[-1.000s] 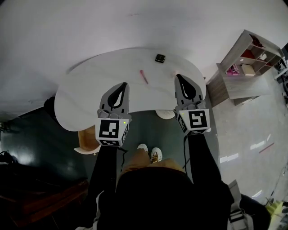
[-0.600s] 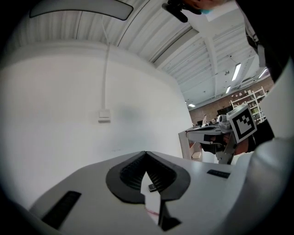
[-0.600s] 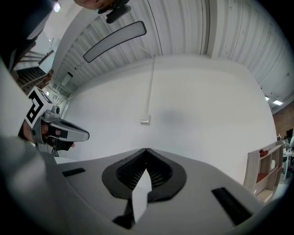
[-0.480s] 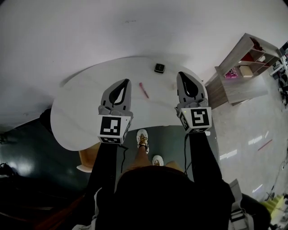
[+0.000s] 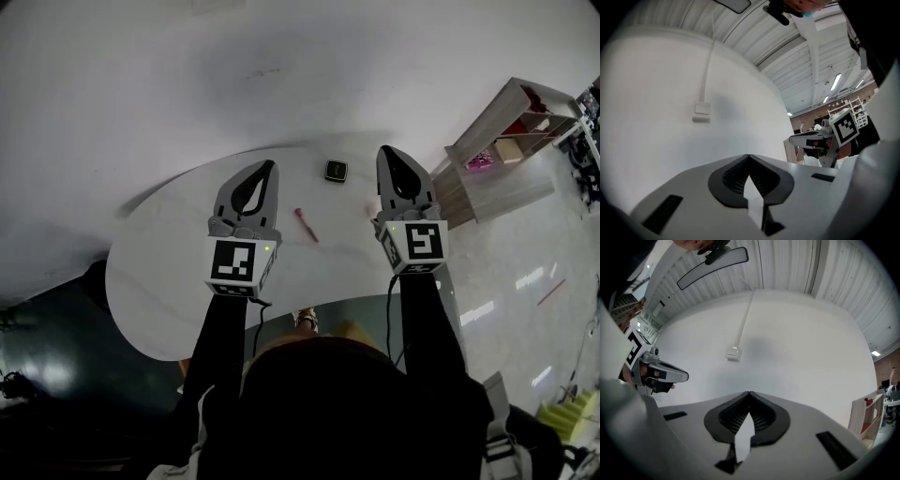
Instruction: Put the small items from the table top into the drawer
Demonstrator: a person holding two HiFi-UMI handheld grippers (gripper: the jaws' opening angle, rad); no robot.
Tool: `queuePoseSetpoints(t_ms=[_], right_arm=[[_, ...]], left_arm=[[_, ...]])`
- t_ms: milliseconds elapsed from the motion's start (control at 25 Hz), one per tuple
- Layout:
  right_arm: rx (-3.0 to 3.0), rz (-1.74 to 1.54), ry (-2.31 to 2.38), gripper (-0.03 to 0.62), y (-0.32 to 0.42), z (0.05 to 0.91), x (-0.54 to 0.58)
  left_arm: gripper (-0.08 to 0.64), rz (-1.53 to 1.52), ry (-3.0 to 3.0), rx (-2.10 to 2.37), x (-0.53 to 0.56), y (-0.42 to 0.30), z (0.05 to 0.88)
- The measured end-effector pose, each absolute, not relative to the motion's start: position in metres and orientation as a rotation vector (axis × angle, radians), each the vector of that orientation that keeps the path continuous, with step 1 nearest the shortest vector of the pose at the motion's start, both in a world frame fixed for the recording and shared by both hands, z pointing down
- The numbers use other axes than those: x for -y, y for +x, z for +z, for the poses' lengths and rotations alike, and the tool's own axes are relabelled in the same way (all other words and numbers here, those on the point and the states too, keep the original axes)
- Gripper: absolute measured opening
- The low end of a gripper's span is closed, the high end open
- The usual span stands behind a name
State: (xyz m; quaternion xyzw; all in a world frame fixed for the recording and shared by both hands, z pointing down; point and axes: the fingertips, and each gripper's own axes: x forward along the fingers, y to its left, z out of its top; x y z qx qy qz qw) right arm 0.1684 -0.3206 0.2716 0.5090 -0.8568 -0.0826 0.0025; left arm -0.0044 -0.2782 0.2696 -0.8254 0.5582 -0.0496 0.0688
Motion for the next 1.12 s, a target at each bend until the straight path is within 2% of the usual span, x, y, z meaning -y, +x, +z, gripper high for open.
queuePoseSetpoints(t_ms=[480, 1120], right_arm=[[2.67, -0.254, 1.597, 0.026, 0.143, 0.284, 0.357], [2.739, -0.175, 1.491, 0.026, 0.141, 0.293, 0.381]], left_arm=[[0.014, -0.117, -2.548, -1.588, 0.329, -0.011, 0.276], [0.014, -0.183, -2.556, -1.705, 0.344, -0.002, 0.298]])
